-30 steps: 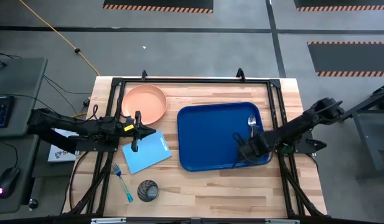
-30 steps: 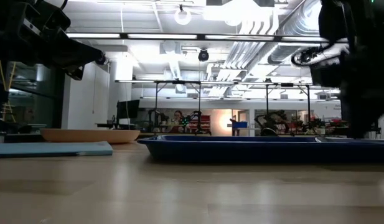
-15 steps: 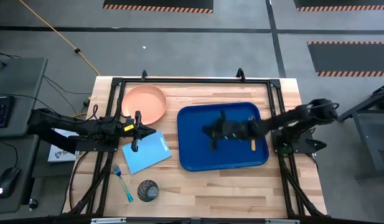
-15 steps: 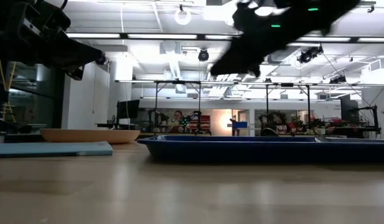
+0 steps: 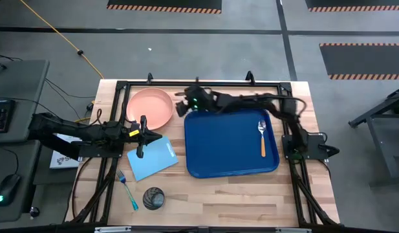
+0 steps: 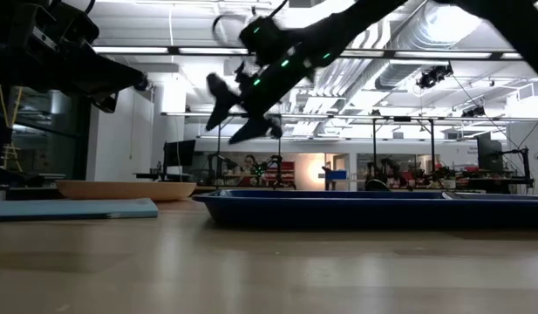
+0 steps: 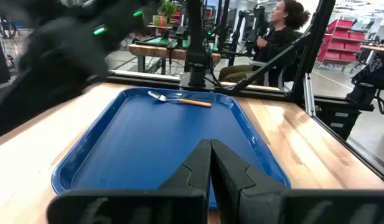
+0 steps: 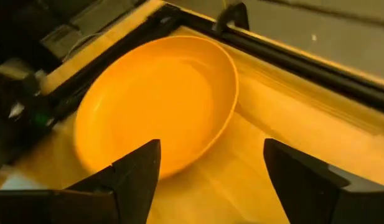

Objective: Pick and place plate/cup/fork/spoon on tray
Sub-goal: Put the pink plate on the blue serving tray to the left of the orange spoon

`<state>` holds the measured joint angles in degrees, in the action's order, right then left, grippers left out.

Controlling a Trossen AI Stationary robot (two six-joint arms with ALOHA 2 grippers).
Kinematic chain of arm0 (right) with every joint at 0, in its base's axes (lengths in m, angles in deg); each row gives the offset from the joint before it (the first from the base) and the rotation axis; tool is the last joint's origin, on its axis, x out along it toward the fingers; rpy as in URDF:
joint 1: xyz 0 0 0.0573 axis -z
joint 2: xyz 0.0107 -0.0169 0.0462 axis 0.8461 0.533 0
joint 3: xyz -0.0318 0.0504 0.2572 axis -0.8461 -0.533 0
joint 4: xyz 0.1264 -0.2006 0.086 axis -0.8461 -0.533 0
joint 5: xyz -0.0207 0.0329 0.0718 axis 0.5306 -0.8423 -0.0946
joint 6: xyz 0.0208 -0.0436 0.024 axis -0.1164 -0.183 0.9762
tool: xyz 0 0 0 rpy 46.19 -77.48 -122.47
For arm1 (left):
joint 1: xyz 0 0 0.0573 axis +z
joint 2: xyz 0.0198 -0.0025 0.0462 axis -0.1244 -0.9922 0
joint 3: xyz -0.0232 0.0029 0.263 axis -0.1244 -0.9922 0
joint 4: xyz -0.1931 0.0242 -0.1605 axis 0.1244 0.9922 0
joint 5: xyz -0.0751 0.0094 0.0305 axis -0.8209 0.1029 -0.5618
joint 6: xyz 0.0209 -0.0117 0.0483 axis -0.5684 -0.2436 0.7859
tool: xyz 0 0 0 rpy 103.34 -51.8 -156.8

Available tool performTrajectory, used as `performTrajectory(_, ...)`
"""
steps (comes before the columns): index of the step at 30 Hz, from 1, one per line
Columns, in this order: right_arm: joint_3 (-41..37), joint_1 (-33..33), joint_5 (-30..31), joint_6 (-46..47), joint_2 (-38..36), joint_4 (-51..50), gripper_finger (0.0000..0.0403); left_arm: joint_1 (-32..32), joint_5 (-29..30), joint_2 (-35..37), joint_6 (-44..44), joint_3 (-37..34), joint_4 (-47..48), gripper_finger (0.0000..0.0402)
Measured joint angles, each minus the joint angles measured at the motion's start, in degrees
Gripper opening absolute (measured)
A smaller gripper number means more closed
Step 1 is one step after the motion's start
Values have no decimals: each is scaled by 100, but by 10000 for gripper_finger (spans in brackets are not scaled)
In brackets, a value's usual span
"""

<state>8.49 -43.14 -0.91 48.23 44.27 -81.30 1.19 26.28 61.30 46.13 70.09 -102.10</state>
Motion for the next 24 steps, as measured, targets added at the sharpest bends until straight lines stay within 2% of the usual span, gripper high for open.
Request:
performTrajectory(6,1402,161,-377,998,1236,-573,281,0,0,0,0,0,4,0)
performTrajectory(10,2117,143,-585,1252,1881,-755,281,0,1,0,0,0,20,0)
performTrajectory(18,2978,99,-467,1400,2681,-1168,279,0,0,0,0,0,20,0)
performTrajectory(21,3041,57,-202,1426,2684,-1144,256,2,0,0,0,-1,20,0)
performTrajectory(24,3036,57,-96,1338,2684,-1181,198,0,0,0,0,-1,20,0)
